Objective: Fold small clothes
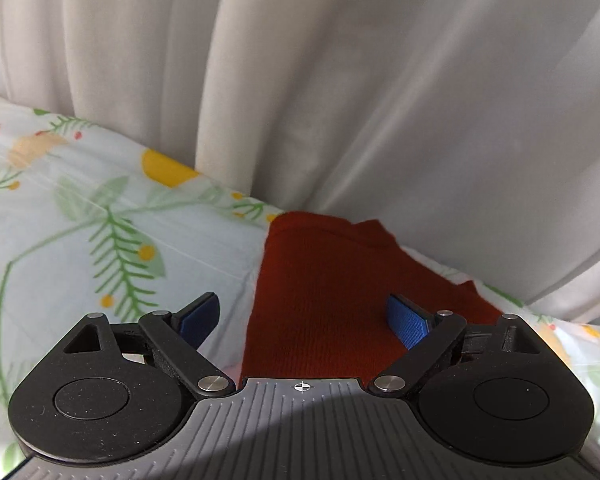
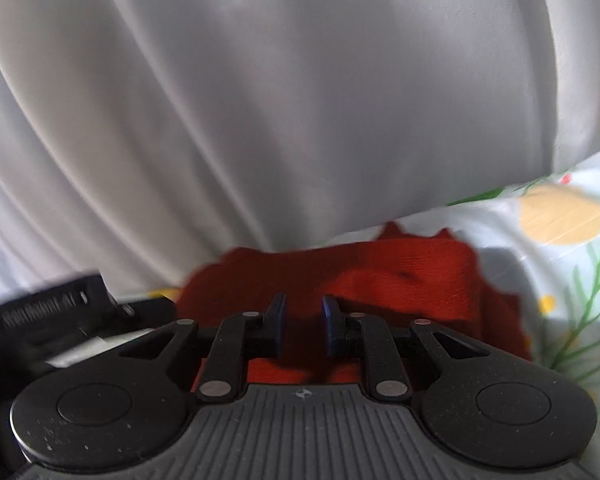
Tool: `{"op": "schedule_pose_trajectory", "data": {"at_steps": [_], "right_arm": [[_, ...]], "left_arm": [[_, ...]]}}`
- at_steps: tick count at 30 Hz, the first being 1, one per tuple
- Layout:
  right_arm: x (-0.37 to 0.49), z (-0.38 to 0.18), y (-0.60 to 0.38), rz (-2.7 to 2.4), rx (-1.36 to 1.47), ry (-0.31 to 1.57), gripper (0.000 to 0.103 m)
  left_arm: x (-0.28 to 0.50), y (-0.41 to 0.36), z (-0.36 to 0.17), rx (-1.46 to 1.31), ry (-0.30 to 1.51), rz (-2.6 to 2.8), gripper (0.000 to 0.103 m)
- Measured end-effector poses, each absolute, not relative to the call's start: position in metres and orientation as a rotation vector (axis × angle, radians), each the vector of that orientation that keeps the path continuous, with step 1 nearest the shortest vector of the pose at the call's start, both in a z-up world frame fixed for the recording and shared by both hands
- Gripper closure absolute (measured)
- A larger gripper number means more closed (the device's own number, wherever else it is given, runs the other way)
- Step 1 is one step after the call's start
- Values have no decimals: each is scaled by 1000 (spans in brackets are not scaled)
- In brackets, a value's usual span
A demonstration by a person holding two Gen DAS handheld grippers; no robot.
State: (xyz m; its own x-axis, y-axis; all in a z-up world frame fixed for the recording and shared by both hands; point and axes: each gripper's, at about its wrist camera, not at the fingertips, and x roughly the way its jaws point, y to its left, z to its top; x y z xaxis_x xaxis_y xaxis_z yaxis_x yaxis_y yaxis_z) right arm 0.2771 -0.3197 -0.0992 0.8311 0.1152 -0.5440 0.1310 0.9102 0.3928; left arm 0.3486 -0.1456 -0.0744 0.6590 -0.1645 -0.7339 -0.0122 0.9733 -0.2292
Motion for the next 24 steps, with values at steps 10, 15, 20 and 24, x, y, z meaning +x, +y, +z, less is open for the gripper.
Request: {"op": "schedule_pose_trajectory", "data": {"at_steps": [10, 15, 20, 24], "right_arm": [[274, -107, -341, -183, 450, 554, 99], [275, -106, -331, -219, 373, 553, 99], [283, -111, -325, -234, 327, 565, 100], [286, -111, -332, -215, 362, 572, 99]], "left_arm": [[352, -146, -100, -208, 835, -70, 2], [359, -142, -105, -219, 847, -69, 2], [367, -141, -109, -214, 845, -68, 0], [364, -132, -109, -258, 838, -94, 0]]}}
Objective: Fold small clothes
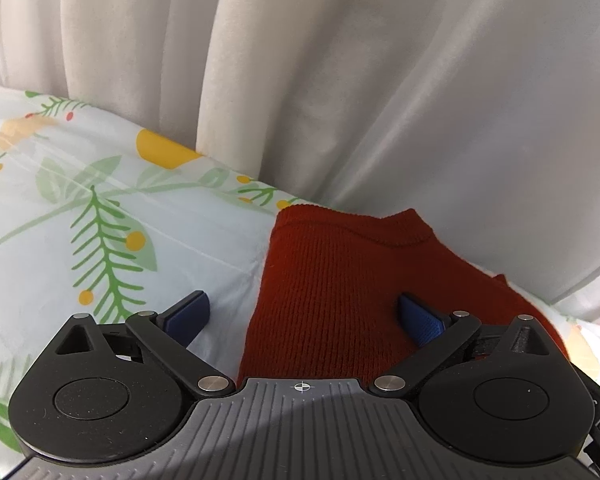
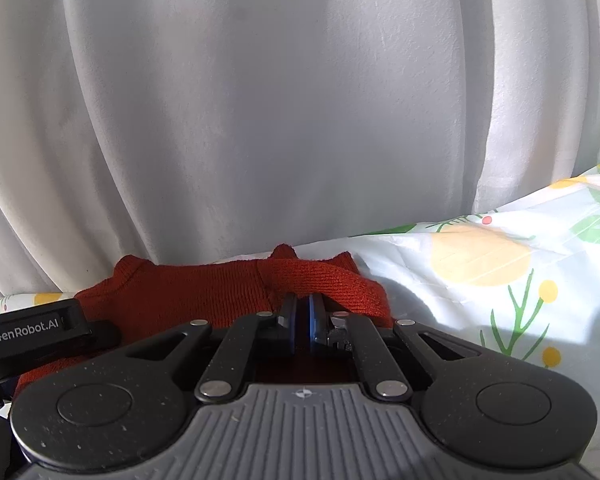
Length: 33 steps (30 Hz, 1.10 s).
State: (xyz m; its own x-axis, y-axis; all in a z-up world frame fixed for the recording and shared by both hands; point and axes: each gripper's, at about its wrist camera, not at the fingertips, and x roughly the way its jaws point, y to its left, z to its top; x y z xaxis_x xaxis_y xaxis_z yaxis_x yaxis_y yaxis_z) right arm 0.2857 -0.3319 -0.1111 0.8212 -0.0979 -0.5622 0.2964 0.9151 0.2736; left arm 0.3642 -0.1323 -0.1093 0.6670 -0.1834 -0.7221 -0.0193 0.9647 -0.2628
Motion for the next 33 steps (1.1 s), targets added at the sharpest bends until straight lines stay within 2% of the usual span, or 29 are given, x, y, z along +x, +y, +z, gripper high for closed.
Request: {"op": "schedule_pose_trajectory", "data": {"at_steps": [5, 9, 10, 11, 12, 13, 18, 23, 25, 27, 28, 30, 33], "right_arm": [[267, -107, -357, -130, 540, 586, 99], [231, -90, -367, -87, 453, 619, 99], [219, -87, -373, -71, 469, 618, 94], [207, -86, -382, -72, 493, 628, 86], [197, -84, -391, -86, 516, 642, 50], [186, -84, -400, -87, 544, 644, 30], [168, -98, -445, 98, 886, 659, 31], [192, -122, -450, 157, 977, 736, 31], [203, -131, -450, 190, 1027, 757, 36], [210, -136, -447, 225, 1054, 769, 38], [213, -137, -447, 235, 1058, 773, 38], [220, -138, -445, 253, 1060, 784, 40], [228, -140, -445, 269, 1084, 802, 49]], "left_arm": [[353, -110, -107, -329, 854, -149, 0], [339, -78, -104, -363, 880, -264, 0], [333, -69, -103, -370, 885, -280, 0], [327, -59, -101, -379, 891, -291, 0], [319, -50, -99, -397, 897, -307, 0], [314, -41, -98, -423, 905, -325, 1], [303, -19, -101, -528, 978, -470, 1], [320, -27, -110, -660, 1058, -581, 3], [325, -36, -112, -636, 1080, -578, 11], [329, -41, -116, -642, 1086, -604, 13], [331, -43, -118, -652, 1093, -622, 17], [334, -47, -119, -667, 1107, -630, 17], [337, -47, -120, -680, 1109, -646, 18]]}}
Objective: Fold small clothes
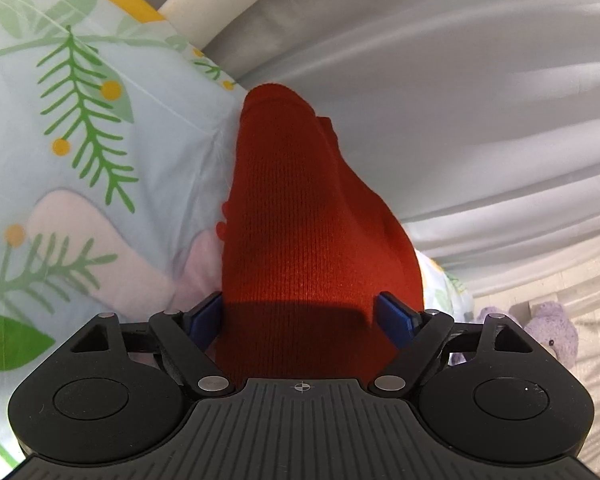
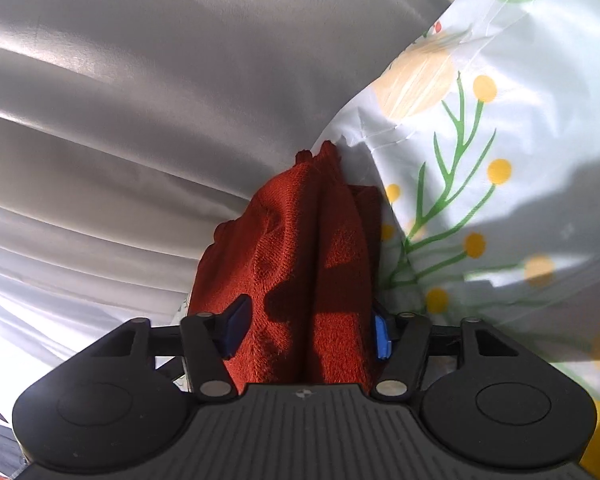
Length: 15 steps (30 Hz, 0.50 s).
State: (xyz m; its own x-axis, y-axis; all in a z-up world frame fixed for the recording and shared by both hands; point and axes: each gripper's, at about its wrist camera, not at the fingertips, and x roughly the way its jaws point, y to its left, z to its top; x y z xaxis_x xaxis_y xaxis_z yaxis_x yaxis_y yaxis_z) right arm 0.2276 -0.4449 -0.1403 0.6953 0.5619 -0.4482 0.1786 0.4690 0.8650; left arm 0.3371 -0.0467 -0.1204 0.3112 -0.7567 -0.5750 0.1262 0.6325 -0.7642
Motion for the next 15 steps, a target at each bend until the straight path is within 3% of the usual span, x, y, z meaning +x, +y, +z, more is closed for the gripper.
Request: {"op": "schedule_pose_trajectory", "data": {"at_steps": [10, 15], "right_arm": [[237, -143, -432, 285, 1129, 793, 74], [234, -115, -417, 312, 1044, 749, 76]], "left_arm": [[337, -41, -121, -696, 1125, -640, 52], [326, -36, -99, -689, 1081, -670, 55]]}}
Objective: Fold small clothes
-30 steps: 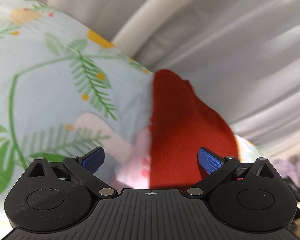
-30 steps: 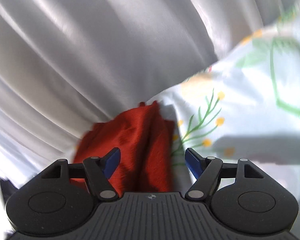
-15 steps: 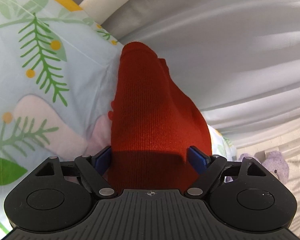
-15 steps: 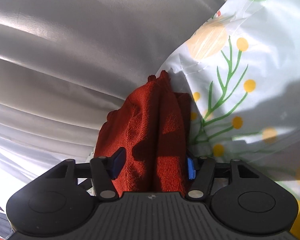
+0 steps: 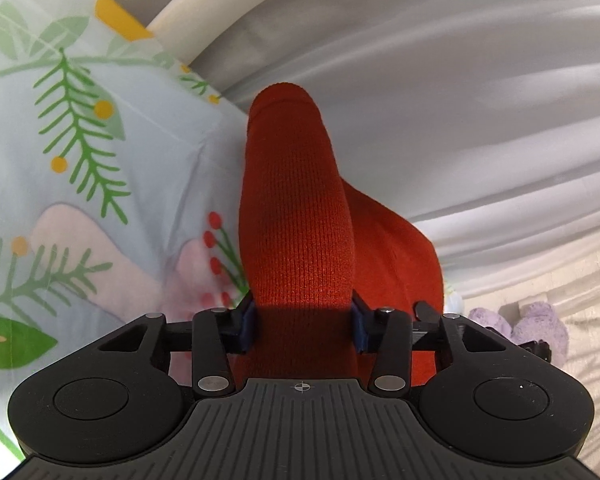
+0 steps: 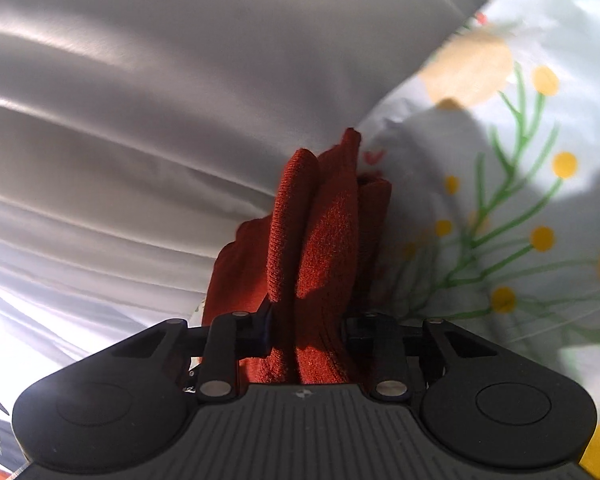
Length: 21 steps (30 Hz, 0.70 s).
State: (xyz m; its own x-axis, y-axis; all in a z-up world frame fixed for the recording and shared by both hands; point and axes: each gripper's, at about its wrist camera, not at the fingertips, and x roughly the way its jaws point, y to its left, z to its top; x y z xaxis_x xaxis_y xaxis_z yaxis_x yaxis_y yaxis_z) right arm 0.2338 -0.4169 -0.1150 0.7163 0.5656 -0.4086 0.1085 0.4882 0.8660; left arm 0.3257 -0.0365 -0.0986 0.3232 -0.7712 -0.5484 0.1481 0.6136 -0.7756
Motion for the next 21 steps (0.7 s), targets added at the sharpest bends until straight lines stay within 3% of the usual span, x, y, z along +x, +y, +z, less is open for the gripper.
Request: {"op": "schedule_pose_trajectory", "data": {"at_steps": [12, 21], "right_arm": [[202, -57, -374, 449, 1034, 701, 77], [191, -60, -320, 509, 1024, 802, 77]], "left_arm": [[266, 21, -22, -691, 997, -660, 55], [226, 65, -37, -590, 951, -550, 54]]}}
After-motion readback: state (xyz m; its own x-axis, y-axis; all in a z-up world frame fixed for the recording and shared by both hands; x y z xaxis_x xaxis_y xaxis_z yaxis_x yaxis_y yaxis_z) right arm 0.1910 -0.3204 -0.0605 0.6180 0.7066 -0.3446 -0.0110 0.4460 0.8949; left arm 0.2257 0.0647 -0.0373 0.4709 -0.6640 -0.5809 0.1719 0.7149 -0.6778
